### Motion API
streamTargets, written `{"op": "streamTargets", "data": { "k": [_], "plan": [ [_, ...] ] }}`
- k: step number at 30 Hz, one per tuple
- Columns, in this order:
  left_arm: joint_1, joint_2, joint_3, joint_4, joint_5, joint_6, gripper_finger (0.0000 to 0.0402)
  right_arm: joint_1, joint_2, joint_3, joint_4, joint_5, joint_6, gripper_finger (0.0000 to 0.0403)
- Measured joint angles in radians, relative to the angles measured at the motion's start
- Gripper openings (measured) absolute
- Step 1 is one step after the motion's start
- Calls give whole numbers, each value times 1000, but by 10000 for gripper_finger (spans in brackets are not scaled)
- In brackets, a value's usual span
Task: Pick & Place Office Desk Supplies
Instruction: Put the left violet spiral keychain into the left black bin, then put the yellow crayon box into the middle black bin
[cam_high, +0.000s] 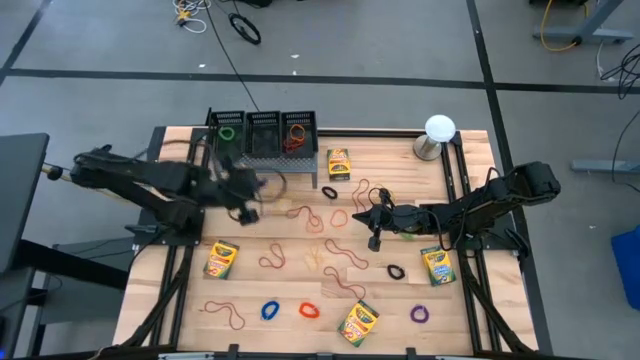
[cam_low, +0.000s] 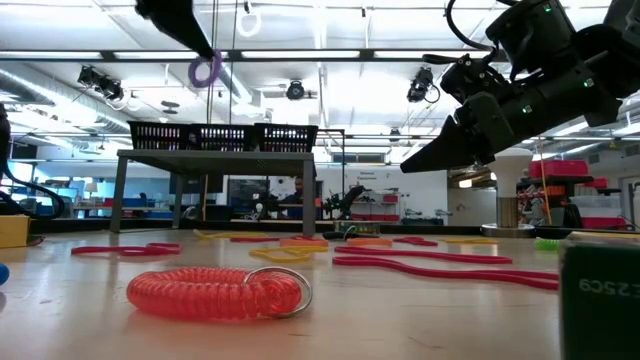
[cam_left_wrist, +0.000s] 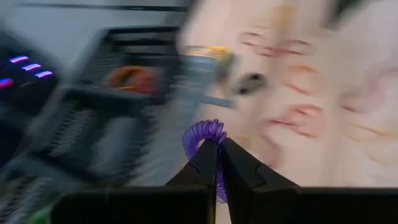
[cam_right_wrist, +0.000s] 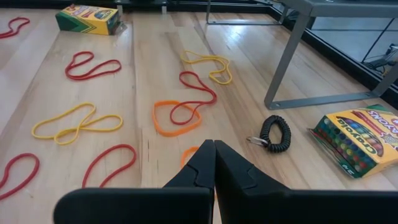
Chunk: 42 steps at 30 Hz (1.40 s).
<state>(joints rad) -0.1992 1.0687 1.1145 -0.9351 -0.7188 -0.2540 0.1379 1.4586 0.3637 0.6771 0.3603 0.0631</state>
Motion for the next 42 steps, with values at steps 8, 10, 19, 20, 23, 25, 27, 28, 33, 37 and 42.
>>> {"op": "streamTargets", "data": {
  "k": [8, 10, 19, 20, 23, 25, 27, 28, 33, 37, 42],
  "plan": [
    [358, -61, 56, -119, -14, 82, 12, 0, 0, 0, 1, 0, 0, 5],
    [494, -60, 56, -115, 44, 145, 12, 0, 0, 0, 1, 0, 0, 5],
    [933, -7, 55, -58, 366, 378, 15, 0, 0, 0, 3, 0, 0, 5],
    [957, 3, 55, -58, 386, 391, 19, 0, 0, 0, 3, 0, 0, 5],
    [1006, 27, 55, -58, 405, 413, 43, 0, 0, 0, 3, 0, 0, 5],
    [1028, 39, 55, -55, 405, 429, 65, 0, 0, 0, 3, 0, 0, 5],
    [1040, 42, 55, -54, 405, 448, 88, 0, 0, 0, 3, 0, 0, 5],
    [1040, 42, 55, -54, 405, 456, 98, 0, 0, 0, 3, 0, 0, 5],
    [1038, 22, 55, -43, 406, 491, 145, 0, 0, 0, -29, -1, 23, 5],
    [1032, -35, 55, -67, 406, 521, 170, 0, 0, 0, -30, -1, 30, 5],
    [956, -133, 55, -157, 500, 540, 165, 0, 0, 0, -30, -1, 29, 5]
  ]
}}
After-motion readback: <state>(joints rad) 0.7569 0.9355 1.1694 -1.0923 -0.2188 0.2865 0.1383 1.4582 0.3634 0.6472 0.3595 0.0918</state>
